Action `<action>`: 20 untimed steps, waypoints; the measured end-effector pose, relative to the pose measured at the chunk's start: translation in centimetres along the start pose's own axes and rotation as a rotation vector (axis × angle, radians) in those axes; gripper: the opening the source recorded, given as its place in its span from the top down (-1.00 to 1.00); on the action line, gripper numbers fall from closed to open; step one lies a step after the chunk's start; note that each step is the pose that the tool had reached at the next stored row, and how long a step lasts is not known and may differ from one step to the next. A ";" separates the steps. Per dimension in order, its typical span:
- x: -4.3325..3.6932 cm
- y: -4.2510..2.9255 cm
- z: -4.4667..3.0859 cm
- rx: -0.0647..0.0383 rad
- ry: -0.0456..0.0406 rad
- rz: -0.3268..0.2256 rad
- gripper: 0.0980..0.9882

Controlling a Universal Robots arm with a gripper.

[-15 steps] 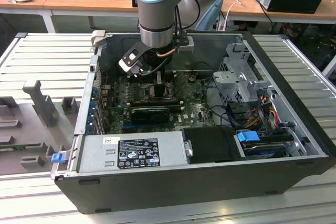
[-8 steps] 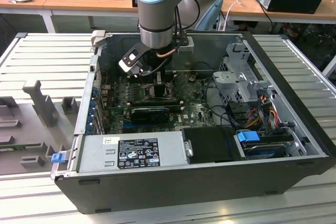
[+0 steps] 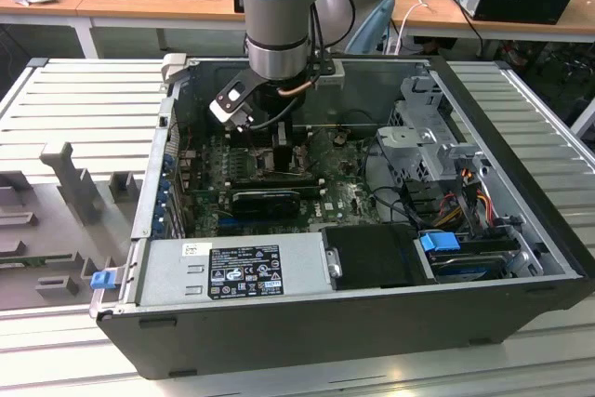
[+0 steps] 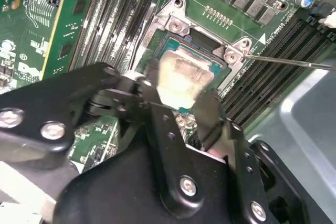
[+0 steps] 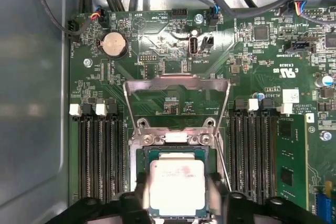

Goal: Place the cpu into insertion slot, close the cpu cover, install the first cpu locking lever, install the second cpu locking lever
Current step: 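Place the cpu into insertion slot, then close the cpu cover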

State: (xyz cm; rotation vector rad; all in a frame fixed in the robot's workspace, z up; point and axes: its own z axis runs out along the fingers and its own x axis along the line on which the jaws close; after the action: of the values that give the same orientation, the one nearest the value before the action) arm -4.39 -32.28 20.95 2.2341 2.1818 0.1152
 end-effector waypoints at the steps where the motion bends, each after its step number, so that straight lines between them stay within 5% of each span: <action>1: 0.01 0.01 -0.15 0.000 0.0000 0.000 0.20; 5: 0.03 0.04 -0.65 0.000 -0.0032 0.000 0.98; 16: 0.09 0.13 -1.99 0.001 -0.0040 0.000 0.98; 20: 0.04 0.98 -1.95 0.003 -0.0041 0.000 0.98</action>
State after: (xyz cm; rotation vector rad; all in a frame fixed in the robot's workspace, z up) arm -3.54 -32.34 22.96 2.2337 2.1814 0.1075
